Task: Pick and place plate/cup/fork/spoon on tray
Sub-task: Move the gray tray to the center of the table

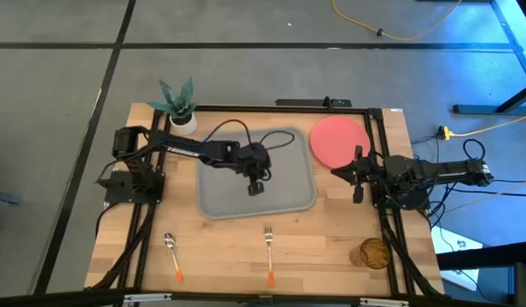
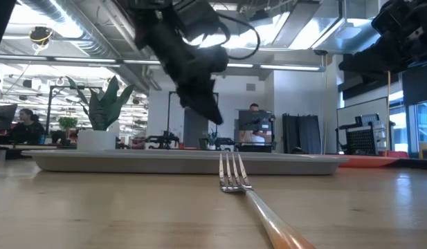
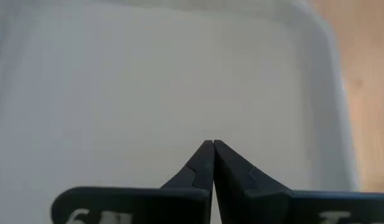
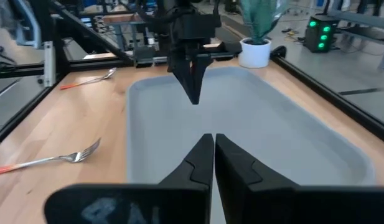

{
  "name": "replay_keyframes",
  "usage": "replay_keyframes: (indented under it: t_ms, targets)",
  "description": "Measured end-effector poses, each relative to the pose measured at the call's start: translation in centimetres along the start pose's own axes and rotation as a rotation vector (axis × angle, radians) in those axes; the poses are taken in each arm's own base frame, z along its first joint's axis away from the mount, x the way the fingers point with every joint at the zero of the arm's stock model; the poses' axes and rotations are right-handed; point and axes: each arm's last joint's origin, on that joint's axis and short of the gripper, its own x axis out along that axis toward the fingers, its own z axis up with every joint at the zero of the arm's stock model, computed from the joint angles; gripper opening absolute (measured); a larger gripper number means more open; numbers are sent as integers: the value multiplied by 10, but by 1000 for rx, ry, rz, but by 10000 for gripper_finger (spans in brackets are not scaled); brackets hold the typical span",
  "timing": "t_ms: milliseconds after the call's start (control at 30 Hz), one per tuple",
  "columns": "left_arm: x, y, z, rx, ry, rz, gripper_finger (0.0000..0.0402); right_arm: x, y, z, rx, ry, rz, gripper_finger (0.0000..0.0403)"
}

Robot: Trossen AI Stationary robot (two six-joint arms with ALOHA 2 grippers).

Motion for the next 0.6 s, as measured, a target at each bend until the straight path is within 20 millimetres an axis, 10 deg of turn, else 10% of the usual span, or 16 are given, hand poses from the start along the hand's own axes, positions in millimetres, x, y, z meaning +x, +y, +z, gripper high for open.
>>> replay_keyframes:
  t_ms: [600]
  targets:
    - [64,-3,-27,-1,55,-31,0,0,0,0,-5,2,-14,19]
